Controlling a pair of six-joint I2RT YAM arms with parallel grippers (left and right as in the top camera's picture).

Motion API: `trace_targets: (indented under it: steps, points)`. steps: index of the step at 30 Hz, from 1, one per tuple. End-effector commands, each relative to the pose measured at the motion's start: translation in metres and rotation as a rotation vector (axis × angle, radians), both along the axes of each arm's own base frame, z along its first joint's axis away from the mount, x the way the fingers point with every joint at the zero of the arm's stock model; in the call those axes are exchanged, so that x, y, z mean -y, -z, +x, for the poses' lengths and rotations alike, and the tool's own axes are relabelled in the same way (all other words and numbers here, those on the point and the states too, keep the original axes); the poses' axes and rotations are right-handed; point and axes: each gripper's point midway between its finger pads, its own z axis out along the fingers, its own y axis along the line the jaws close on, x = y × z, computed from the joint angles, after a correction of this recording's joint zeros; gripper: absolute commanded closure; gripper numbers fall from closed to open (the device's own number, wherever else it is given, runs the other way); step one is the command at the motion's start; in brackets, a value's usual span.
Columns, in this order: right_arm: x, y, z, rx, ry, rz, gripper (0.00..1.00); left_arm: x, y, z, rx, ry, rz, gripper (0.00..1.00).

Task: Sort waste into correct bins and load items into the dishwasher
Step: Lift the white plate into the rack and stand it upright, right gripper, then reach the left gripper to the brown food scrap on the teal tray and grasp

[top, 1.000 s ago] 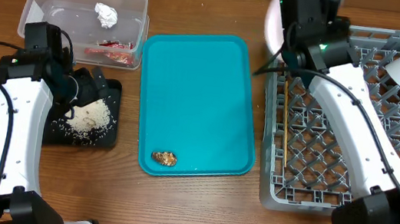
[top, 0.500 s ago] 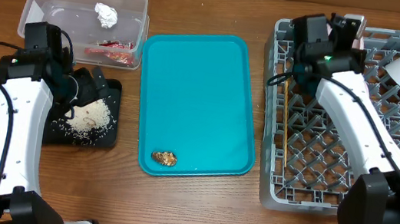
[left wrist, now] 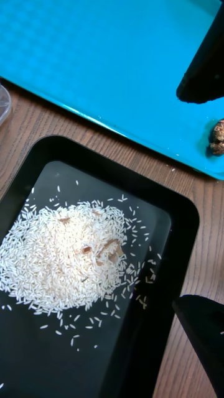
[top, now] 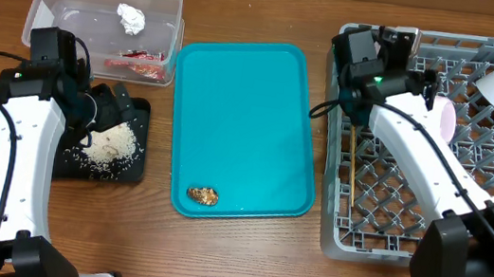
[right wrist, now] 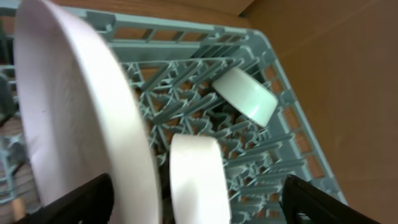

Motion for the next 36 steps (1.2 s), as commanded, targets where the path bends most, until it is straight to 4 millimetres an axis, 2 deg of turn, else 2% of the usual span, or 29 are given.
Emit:
trace_targets:
  steps: [1, 4, 7, 11, 13, 14, 18, 22, 26, 29, 31, 36]
  points:
    - [-0.011, -0.041, 0.001, 0.118, -0.034, 0.142, 0.07, 0.0, -0.011, 0.005, 0.037, -0.008, -0.005, 0.0]
    - [-0.029, -0.062, -0.005, 0.156, -0.116, 0.293, 0.0, 0.0, -0.011, 0.005, 0.037, -0.008, -0.004, 0.0]
    - [-0.063, -0.069, -0.015, 0.1, -0.293, 0.468, 0.0, 0.0, -0.011, 0.005, 0.037, -0.008, -0.005, 0.0]
    - [-0.114, -0.059, -0.043, -0.069, -0.526, 0.696, 0.0, 0.003, -0.01, 0.004, 0.033, -0.001, -0.007, 0.0]
    - [-0.128, -0.047, -0.06, -0.163, -0.558, 0.779, 0.0, 0.008, -0.01, 0.004, 0.032, 0.016, -0.012, 0.0]
    - [-0.13, -0.038, -0.072, -0.229, -0.549, 0.802, 0.0, 0.021, -0.011, 0.006, 0.039, 0.081, -0.03, 0.0]
    - [-0.122, -0.027, -0.09, -0.314, -0.502, 0.8, 0.0, 0.052, -0.012, 0.007, 0.047, 0.23, -0.031, 0.0]
    - [-0.116, -0.02, -0.105, -0.382, -0.47, 0.793, 0.0, 0.093, -0.009, 0.004, 0.052, 0.467, -0.002, 0.0]
    - [-0.1, -0.016, -0.111, -0.409, -0.422, 0.752, 0.0, 0.128, 0.001, -0.006, 0.026, 0.659, 0.047, 0.0]
    - [-0.083, -0.016, -0.108, -0.385, -0.34, 0.771, 0.0, 0.141, 0.012, -0.017, -0.019, 0.733, 0.103, 0.0]
    - [-0.063, -0.016, -0.103, -0.351, -0.261, 0.794, 0.0, 0.15, 0.019, -0.025, -0.051, 0.775, 0.115, 0.0]
    - [-0.03, -0.016, -0.099, -0.308, -0.147, 0.919, 0.0, 0.168, 0.044, -0.048, -0.144, 0.855, 0.109, 0.0]
